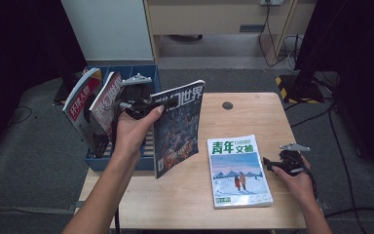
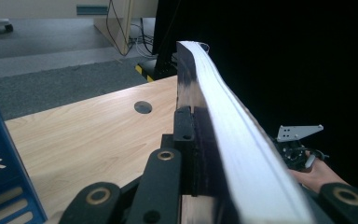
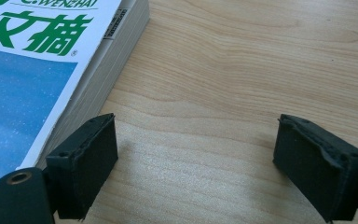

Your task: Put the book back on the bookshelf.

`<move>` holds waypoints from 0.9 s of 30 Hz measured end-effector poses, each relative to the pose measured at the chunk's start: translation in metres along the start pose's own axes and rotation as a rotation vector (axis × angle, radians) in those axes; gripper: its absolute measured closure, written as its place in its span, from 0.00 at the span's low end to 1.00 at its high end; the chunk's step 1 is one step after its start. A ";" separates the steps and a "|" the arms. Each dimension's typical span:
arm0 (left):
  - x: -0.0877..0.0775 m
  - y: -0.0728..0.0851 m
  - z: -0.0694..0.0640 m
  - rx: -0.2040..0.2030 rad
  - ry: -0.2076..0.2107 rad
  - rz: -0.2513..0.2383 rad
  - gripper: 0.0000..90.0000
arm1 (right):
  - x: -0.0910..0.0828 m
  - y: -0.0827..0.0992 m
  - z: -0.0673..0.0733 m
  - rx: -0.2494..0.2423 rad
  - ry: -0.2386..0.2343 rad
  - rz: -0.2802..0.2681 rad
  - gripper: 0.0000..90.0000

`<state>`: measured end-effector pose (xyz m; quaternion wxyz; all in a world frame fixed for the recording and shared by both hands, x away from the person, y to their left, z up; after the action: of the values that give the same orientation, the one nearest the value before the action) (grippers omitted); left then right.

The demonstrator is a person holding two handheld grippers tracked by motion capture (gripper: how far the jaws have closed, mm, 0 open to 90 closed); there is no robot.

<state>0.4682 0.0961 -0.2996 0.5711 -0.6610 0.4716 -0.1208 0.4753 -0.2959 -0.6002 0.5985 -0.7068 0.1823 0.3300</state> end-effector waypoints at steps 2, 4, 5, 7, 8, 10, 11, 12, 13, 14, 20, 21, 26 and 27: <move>-0.005 -0.001 0.002 0.001 -0.008 -0.003 0.91 | 0.000 0.000 0.000 0.000 0.000 0.000 0.15; -0.009 -0.002 0.003 0.002 -0.017 -0.007 0.91 | 0.000 0.000 0.000 0.000 0.000 0.000 0.15; -0.012 -0.003 0.004 0.001 -0.021 -0.011 0.91 | 0.000 0.000 0.000 0.000 0.000 0.000 0.15; -0.019 -0.005 0.008 0.000 -0.034 -0.018 0.91 | 0.000 0.000 0.000 0.000 0.000 0.000 0.15; -0.022 -0.005 0.009 -0.002 -0.039 -0.022 0.91 | 0.000 0.000 0.000 0.000 0.000 0.000 0.15; -0.029 -0.006 0.013 -0.009 -0.052 -0.028 0.91 | 0.000 0.000 0.000 0.000 0.000 0.000 0.15; -0.031 -0.006 0.014 -0.008 -0.056 -0.030 0.91 | 0.000 0.000 0.000 0.000 0.000 0.000 0.15; -0.035 -0.007 0.016 -0.010 -0.064 -0.033 0.91 | 0.000 0.000 0.000 0.000 0.000 0.000 0.15; -0.039 -0.007 0.018 -0.011 -0.069 -0.034 0.91 | 0.000 0.000 0.000 0.000 0.000 0.000 0.15; -0.042 -0.007 0.019 -0.011 -0.076 -0.036 0.91 | 0.000 0.000 0.000 0.000 0.000 0.000 0.15; -0.063 -0.009 0.028 -0.018 -0.117 -0.044 0.91 | 0.000 0.000 0.000 0.000 0.000 0.000 0.15; -0.067 -0.009 0.030 -0.019 -0.123 -0.046 0.91 | 0.000 0.000 0.000 0.000 0.000 0.000 0.15; -0.085 -0.009 0.038 -0.018 -0.159 -0.055 0.91 | 0.000 0.000 0.000 0.000 0.000 0.000 0.15; -0.089 -0.009 0.039 -0.023 -0.167 -0.059 0.91 | 0.000 0.000 0.000 0.001 0.000 0.000 0.15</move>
<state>0.4532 0.1883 -0.2705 0.5972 -0.6887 0.4040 -0.0764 0.4753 -0.2958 -0.6002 0.5987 -0.7067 0.1824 0.3300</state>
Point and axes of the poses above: each handheld gripper's, and its own axes: x roughly forward along the jaws, y roughly out of its underside, z roughly to its left, the point moved 9 cm from there along x, roughly forward along the jaws, and after that the axes turned 6 degrees about y, right-handed, at the moved point
